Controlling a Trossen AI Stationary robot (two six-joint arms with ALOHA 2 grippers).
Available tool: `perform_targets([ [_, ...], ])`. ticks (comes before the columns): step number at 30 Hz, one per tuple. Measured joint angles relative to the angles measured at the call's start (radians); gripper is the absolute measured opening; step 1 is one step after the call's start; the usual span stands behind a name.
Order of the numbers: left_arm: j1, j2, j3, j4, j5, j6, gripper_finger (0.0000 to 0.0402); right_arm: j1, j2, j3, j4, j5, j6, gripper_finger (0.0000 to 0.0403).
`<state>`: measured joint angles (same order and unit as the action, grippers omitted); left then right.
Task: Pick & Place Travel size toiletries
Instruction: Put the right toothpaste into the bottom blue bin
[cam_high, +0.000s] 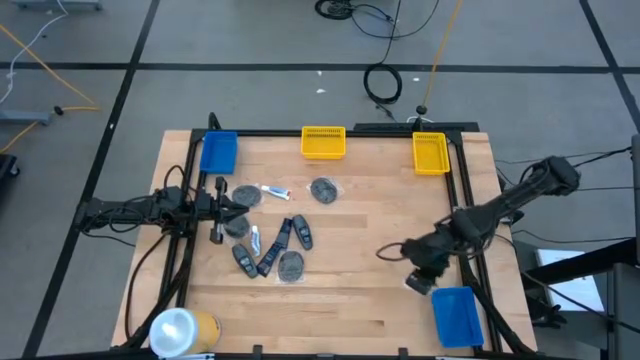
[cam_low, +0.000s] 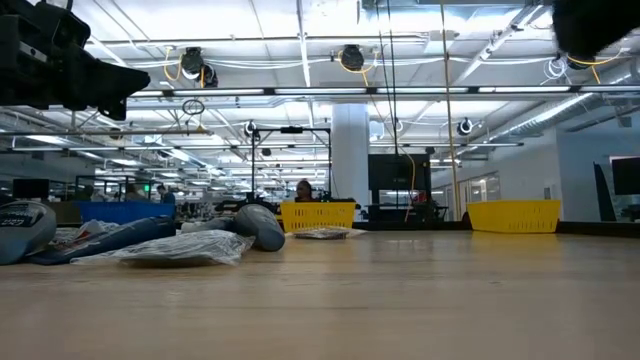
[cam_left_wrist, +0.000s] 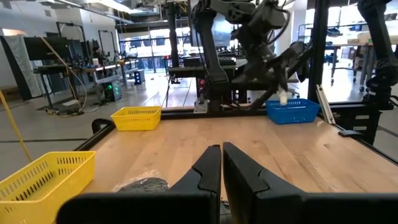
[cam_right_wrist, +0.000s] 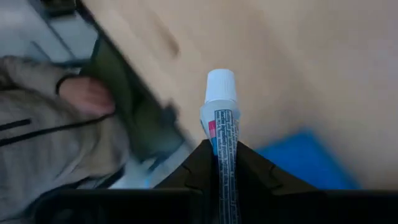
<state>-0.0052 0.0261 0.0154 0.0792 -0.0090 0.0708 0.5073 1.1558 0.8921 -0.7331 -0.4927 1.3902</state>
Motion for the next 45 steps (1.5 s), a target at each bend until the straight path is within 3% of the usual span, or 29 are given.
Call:
perform_targets([
  [5,0.000,0.000,0.000,0.000,0.000,0.000,0.0019,0.077,0.005,0.000,-0.050,-0.179,0.207,0.0040],
  [8,0.000,0.000,0.000,0.000,0.000,0.000,0.0019,0.098,0.029,0.000,-0.046,-0.241,0.239,0.0040],
  [12,0.000,0.000,0.000,0.000,0.000,0.000,0.0019,0.108,0.086,-0.007,-0.028,-0.307,0.186,0.0040],
  [17,0.000,0.000,0.000,0.000,0.000,0.000,0.0019,0.113,0.197,-0.058,0.100,-0.532,0.122,0.0040],
  [21,0.000,0.000,0.000,0.000,0.000,0.000,0.0019,0.112,0.281,-0.092,0.161,-0.614,0.018,0.0045],
  [32,0.000,0.000,0.000,0.000,0.000,0.000,0.0019,0.134,0.346,-0.220,0.350,-0.631,-0.014,0.0092],
  [45,0.000,0.000,0.000,0.000,0.000,0.000,0.0019,0.138,0.338,-0.261,0.299,-0.602,-0.002,0.0171],
])
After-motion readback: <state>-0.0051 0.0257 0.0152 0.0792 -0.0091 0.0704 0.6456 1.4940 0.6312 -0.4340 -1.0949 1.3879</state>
